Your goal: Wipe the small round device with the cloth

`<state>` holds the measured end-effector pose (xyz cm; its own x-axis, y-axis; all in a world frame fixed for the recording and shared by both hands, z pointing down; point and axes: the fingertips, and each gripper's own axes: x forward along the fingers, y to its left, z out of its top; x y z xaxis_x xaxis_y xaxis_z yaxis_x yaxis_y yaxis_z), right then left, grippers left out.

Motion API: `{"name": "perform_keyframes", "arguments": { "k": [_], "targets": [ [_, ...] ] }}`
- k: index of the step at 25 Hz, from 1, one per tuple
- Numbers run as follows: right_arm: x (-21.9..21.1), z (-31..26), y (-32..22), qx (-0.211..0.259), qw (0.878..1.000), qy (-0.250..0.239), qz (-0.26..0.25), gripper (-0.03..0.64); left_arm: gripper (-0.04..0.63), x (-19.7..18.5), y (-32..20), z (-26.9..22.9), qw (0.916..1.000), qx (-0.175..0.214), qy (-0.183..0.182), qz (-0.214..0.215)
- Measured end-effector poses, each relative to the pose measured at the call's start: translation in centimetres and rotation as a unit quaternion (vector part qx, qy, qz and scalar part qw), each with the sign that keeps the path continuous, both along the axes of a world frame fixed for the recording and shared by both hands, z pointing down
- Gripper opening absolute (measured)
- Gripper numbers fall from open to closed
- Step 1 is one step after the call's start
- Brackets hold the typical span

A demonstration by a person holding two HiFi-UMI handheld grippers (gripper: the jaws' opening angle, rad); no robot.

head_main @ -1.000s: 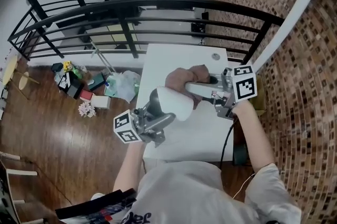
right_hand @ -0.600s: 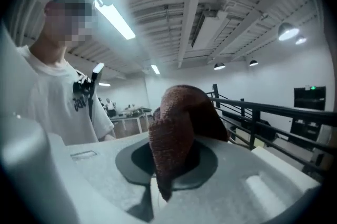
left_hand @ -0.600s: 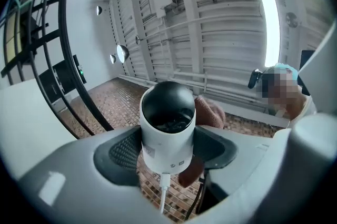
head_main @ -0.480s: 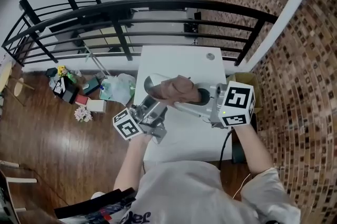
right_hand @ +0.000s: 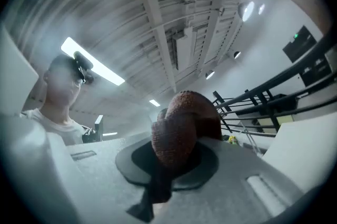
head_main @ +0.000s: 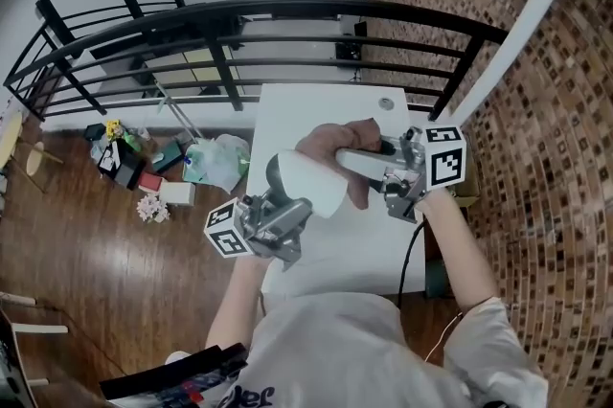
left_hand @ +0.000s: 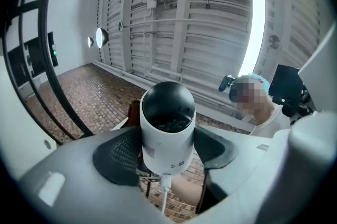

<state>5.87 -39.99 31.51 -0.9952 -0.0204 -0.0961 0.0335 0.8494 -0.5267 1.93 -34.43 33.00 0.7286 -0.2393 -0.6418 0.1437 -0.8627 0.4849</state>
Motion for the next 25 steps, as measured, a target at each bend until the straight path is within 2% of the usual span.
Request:
{"name": "perform_keyframes", "arguments": {
  "k": [3,5,7,10,12,15,19,25],
  "targets": [
    [-0.7,1.4,-0.3,-0.026,1.0,-0.005,-0.002,0.023,0.336,-0.2,1.1,-1.2,0.9993,0.028,0.02,0.017],
    [-1.2,2.2,-0.2,-0.043,0.999,-0.009,-0.005,0.023,0.336,-0.3,1.3,-1.9,0.9989,0.033,0.029,0.014],
    [-1.6,2.9,-0.1,-0.056,0.998,-0.014,-0.005,0.023,0.336,-0.7,1.1,-2.6,0.9988,0.026,0.042,0.003],
    [-2.5,4.3,1.3,-0.051,0.999,0.004,-0.008,0.021,0.336,-1.4,0.2,-3.3,0.9976,0.002,0.066,-0.021],
    [-3.0,4.6,2.4,-0.053,0.998,-0.001,-0.017,0.021,0.336,-2.0,-0.6,-3.7,0.996,-0.015,0.076,-0.043],
    [-3.4,4.3,3.8,-0.048,0.999,-0.013,-0.018,0.021,0.334,-2.7,-2.0,-3.6,0.9942,-0.037,0.065,-0.077],
    [-3.2,5.0,4.7,-0.03,1.0,0.002,0.002,0.021,0.336,-2.5,-2.5,-2.8,0.9918,-0.051,0.047,-0.107],
    [-1.6,4.5,4.7,0.041,0.996,0.065,0.045,0.021,0.336,-1.8,-4.4,-2.4,0.9873,-0.076,0.016,-0.138]
  ]
}}
